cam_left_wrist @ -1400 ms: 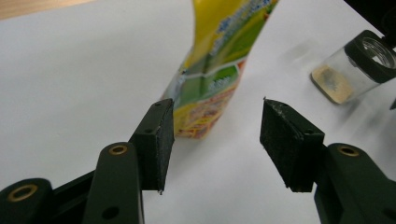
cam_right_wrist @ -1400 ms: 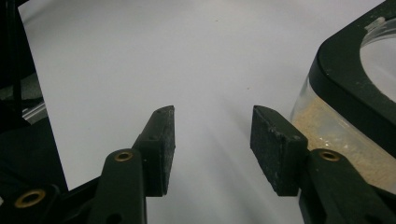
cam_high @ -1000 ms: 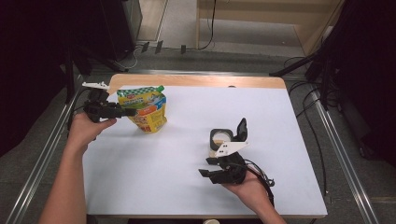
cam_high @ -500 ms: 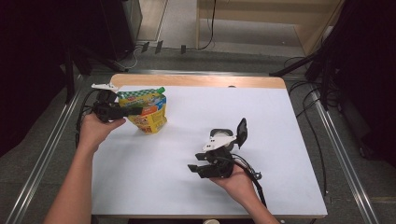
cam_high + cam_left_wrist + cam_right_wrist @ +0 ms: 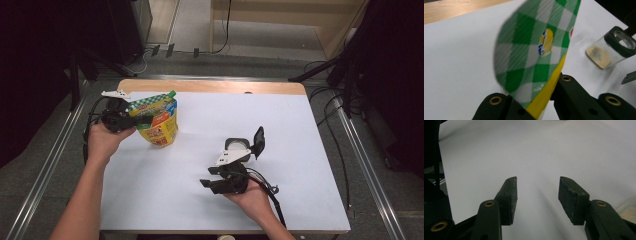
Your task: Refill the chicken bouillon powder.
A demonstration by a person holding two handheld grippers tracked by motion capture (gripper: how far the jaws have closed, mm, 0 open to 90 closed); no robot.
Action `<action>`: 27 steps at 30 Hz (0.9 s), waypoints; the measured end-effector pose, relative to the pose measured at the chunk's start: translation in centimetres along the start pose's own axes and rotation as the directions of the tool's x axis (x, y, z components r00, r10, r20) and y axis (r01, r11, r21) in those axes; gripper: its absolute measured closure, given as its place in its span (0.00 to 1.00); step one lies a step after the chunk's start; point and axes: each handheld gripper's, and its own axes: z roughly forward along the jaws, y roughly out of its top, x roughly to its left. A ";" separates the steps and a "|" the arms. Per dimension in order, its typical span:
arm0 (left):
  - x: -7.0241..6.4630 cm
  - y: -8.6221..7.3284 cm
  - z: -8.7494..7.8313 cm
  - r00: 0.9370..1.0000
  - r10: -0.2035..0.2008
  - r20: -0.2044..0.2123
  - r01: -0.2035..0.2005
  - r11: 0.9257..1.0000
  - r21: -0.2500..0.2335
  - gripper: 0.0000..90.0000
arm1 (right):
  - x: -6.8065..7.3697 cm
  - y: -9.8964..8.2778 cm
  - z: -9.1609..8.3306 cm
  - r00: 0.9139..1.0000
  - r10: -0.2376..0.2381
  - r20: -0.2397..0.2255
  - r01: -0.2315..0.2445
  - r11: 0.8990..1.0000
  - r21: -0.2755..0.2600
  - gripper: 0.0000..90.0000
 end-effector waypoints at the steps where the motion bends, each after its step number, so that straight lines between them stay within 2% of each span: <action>1: 0.0 0.1 0.0 1.000 -0.016 0.004 0.016 1.000 0.000 1.00 | 0.0 0.0 0.0 1.000 0.001 0.001 -0.001 1.000 -0.002 0.57; 4: -0.3 0.4 -0.3 1.000 -0.031 0.006 0.031 1.000 0.001 1.00 | -0.1 0.0 0.0 1.000 0.006 0.002 -0.006 1.000 -0.006 0.57; 7: -0.8 0.8 -0.8 1.000 -0.028 0.006 0.028 1.000 -0.001 1.00 | -0.2 0.0 0.0 1.000 0.008 0.004 -0.008 1.000 -0.009 0.57; 9: -1.3 1.2 -1.1 1.000 -0.020 0.018 0.020 1.000 -0.003 1.00 | -0.2 0.0 0.0 1.000 0.008 0.006 -0.008 1.000 -0.011 0.57; 15: -2.3 1.7 -1.6 0.998 -0.029 0.049 0.028 1.000 0.010 1.00 | -0.1 0.0 0.0 1.000 0.007 0.010 -0.007 1.000 -0.012 0.57; 27: -5.4 2.8 -2.2 0.996 0.011 0.090 -0.013 1.000 0.026 1.00 | 0.0 -0.1 0.5 1.000 0.012 0.009 -0.012 1.000 -0.013 0.57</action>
